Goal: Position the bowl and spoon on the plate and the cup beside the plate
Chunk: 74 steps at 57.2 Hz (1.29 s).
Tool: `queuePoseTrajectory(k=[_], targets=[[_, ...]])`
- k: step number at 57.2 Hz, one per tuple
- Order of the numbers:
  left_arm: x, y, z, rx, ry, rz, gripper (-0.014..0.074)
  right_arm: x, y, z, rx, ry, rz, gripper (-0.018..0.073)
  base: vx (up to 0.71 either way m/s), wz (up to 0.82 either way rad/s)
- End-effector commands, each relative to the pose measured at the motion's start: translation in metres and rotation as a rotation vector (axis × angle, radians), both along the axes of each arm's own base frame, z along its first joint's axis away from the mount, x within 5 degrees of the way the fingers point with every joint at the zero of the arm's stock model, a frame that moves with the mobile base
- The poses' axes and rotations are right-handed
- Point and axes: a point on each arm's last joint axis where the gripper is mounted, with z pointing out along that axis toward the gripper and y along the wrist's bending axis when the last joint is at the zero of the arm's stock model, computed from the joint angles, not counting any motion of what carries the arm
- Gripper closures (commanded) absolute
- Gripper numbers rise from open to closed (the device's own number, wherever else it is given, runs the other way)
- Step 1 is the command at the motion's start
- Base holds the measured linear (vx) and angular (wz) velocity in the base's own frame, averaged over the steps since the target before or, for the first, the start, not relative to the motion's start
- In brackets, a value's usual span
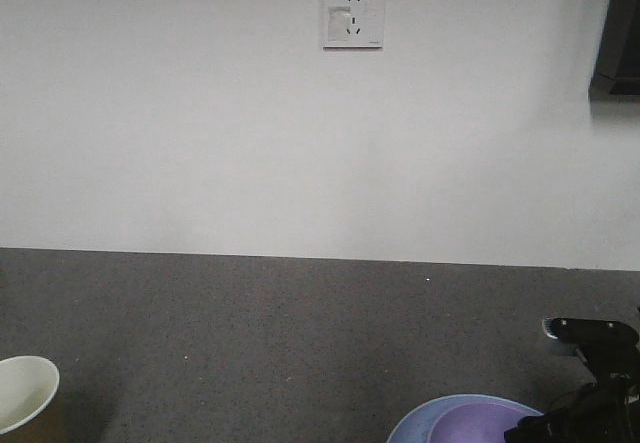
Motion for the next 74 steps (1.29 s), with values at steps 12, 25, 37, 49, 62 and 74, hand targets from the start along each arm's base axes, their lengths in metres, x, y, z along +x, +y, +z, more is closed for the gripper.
queuePoseTrajectory(k=[12,25,37,49,62,74], targets=[[0.0,0.0,0.015,-0.037,-0.084,0.007,0.0603,-0.018,-0.004,0.056,-0.042,-0.235,0.023,-0.0025,0.0,0.0],[0.0,-0.001,0.013,-0.052,-0.061,0.001,0.0603,-0.053,-0.007,0.096,-0.067,-0.396,0.03,-0.0025,0.0,0.0],[-0.002,-0.002,0.007,-0.064,0.013,-0.018,0.0603,-0.098,-0.014,0.131,-0.123,-0.567,0.02,-0.0025,0.0,0.0],[-0.002,-0.004,0.013,-0.039,0.05,-0.037,0.0599,-0.135,-0.02,0.152,-0.141,-0.7,-0.04,-0.0025,0.0,0.0],[0.027,-0.02,0.052,0.084,0.211,-0.193,0.0596,-0.158,-0.023,0.163,-0.14,-0.784,-0.074,-0.0025,0.0,0.0],[0.085,-0.064,0.076,0.052,0.304,-0.441,0.0596,-0.16,-0.023,0.163,-0.14,-0.789,-0.075,-0.0025,0.0,0.0]])
